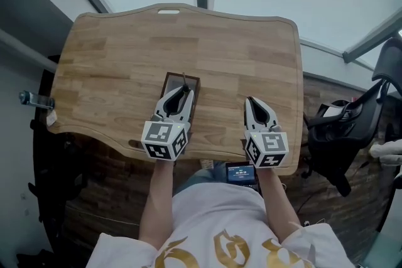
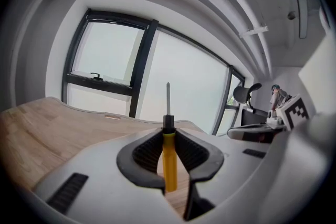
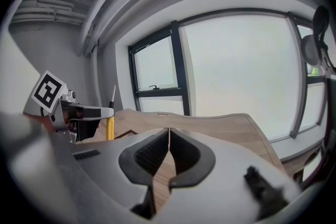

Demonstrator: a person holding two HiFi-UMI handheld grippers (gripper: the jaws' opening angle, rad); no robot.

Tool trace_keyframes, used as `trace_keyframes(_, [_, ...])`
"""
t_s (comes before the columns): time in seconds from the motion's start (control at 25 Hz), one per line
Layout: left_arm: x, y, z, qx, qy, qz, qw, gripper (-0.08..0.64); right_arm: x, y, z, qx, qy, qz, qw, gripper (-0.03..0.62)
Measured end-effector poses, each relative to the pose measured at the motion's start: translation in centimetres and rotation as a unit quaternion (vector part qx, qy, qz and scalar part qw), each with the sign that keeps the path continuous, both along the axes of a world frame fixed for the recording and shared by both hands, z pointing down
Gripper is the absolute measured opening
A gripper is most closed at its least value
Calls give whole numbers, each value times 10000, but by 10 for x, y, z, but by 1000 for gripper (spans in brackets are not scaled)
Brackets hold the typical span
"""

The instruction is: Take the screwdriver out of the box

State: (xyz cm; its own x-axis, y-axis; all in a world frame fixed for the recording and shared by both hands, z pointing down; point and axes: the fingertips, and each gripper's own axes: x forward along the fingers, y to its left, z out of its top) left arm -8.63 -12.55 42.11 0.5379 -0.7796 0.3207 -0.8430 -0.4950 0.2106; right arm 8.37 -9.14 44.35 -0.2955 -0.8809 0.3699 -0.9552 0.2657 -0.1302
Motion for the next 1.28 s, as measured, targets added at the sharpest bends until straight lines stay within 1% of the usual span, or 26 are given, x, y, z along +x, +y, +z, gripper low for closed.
trace_keyframes(0.2, [3, 11, -10, 92, 14, 52, 9999, 80, -1, 14, -13, 98, 104, 9, 9999, 32])
trace_keyframes(0.4, [11, 23, -16, 184, -48, 133, 9997, 80, 9, 30, -24, 252, 228, 142, 9993, 34])
trace_keyframes(0.6, [23, 34, -26, 301, -154, 172, 9993, 80, 20, 34, -34, 395, 219, 194, 9988, 34])
trace_keyframes(0.72, [27, 38, -35, 378, -131, 93, 9992, 80, 28, 35, -39, 501, 283, 256, 9980, 34])
trace_keyframes(0.88, [34, 50, -41, 363, -197, -65, 9991, 80, 36, 45, -49, 565, 324, 180, 9977, 34])
trace_keyframes(1.04, [43, 68, -54, 438, -136, -122, 9989, 80, 45, 56, -64, 820, 102, 207, 9964, 34])
trace_keyframes(1.2, [48, 81, -58, 528, -168, -200, 9983, 80, 38, 68, -69, 934, 469, 4, 9945, 34])
trace_keyframes(1.28, [51, 88, -58, 557, -205, -221, 9980, 80, 35, 76, -71, 982, 495, -28, 9939, 34])
